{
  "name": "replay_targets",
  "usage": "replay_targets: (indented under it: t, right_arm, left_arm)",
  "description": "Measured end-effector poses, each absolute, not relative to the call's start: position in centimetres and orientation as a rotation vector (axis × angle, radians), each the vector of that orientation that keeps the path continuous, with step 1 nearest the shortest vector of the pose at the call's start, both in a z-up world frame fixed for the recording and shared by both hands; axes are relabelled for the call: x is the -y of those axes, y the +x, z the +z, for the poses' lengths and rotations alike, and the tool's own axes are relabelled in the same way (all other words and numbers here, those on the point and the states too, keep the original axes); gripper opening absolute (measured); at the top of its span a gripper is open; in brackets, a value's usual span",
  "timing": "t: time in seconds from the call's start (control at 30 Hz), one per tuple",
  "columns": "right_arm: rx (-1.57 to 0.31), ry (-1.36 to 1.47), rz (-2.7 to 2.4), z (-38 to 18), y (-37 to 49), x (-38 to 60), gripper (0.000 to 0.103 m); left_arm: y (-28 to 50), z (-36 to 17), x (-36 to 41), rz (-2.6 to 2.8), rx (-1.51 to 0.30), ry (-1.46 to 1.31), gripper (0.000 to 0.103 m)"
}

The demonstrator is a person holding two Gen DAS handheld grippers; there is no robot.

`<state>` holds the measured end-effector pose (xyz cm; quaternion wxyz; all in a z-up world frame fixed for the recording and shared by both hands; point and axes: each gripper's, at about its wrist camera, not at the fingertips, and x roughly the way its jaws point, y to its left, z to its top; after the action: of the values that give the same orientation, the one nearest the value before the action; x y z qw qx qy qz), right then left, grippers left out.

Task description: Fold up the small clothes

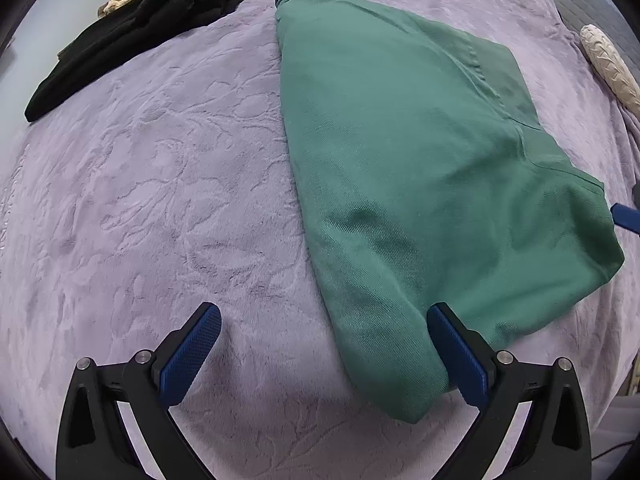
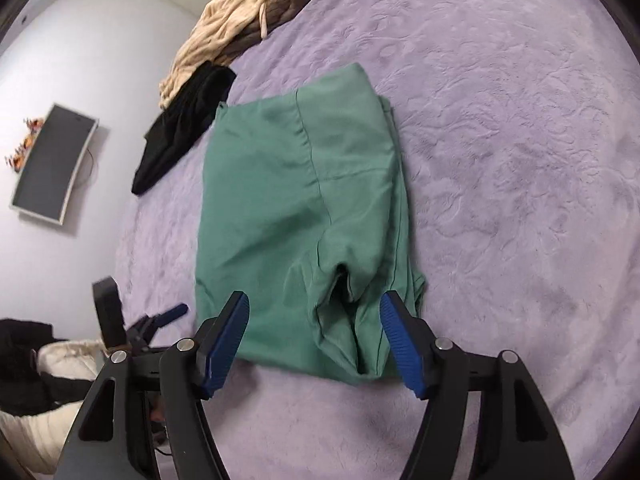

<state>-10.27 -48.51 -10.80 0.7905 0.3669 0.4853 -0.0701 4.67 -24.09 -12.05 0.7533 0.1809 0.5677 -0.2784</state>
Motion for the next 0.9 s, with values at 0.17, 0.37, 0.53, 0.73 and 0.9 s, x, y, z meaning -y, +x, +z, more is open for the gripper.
replay_targets:
  t: [0.17,0.37,0.53,0.73,0.9]
  right_arm:
    - [-1.071,0.924,-0.281,-15.0,-11.9,49.4,0.003]
    - [-0.989,1.262,-0.314,-20.4,-16.4,50.9,0.002]
    - [-1.021,1.232,-0.345,-19.0,-17.0,50.8,0.002]
    - [-0.955,1.079,-0.376,-13.4,-17.7,49.8,0.006]
    - [-1.005,0.931,-0.285,-11.9,-14.2,47.5,0.006]
  left_arm:
    - [4.5,-11.8,23.5,-0.624,-1.233,0.395,0.103]
    - [3.4,-11.7,22.8,-0.632,-1.231,0.39,0.103]
    - [2.9,-10.3,21.9,-0.622,-1.256,0.388,0.103]
    - [3.8,-7.7,21.6,-0.586,-1.221,0.352,0.103]
    - [4.9,-9.2,22.8,-0.543,-1.263,0.317,0.103]
